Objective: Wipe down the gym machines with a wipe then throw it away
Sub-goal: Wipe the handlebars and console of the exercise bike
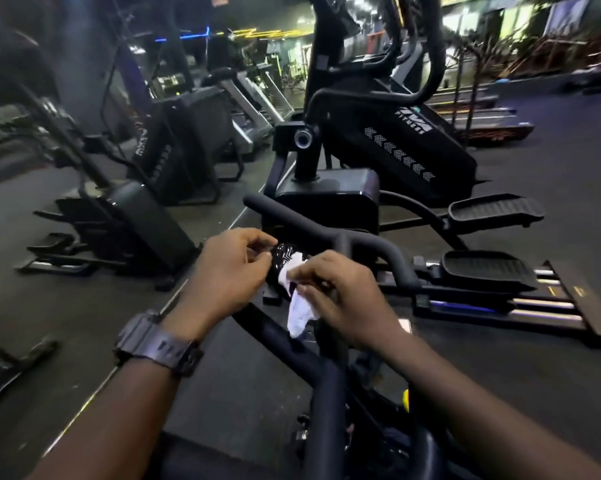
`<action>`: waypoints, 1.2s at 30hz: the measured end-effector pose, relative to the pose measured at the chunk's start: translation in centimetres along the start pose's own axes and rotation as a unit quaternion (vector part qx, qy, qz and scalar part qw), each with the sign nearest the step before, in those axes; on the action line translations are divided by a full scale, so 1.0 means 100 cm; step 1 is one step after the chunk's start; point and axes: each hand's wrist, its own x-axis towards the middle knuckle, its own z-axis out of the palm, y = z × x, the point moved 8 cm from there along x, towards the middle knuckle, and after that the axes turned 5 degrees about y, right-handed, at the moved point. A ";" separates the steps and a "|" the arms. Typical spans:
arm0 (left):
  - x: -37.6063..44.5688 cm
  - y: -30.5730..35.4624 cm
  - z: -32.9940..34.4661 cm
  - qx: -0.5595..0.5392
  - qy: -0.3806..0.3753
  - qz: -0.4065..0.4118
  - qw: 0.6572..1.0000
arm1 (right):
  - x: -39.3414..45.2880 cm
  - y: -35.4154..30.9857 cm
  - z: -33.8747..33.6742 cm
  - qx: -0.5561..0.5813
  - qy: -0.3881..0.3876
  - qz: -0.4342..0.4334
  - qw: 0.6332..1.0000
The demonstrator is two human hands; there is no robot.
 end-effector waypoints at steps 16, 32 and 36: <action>-0.012 0.016 0.001 0.047 0.082 0.113 0.989 | -0.016 0.071 -0.006 -0.007 0.039 0.271 0.962; -0.085 0.029 0.026 0.159 0.016 0.185 0.970 | -0.115 -0.015 -0.004 -0.098 -0.188 0.103 0.972; -0.138 0.045 0.061 0.126 -0.024 0.266 0.955 | -0.084 -0.002 -0.001 -0.121 -0.180 0.069 0.974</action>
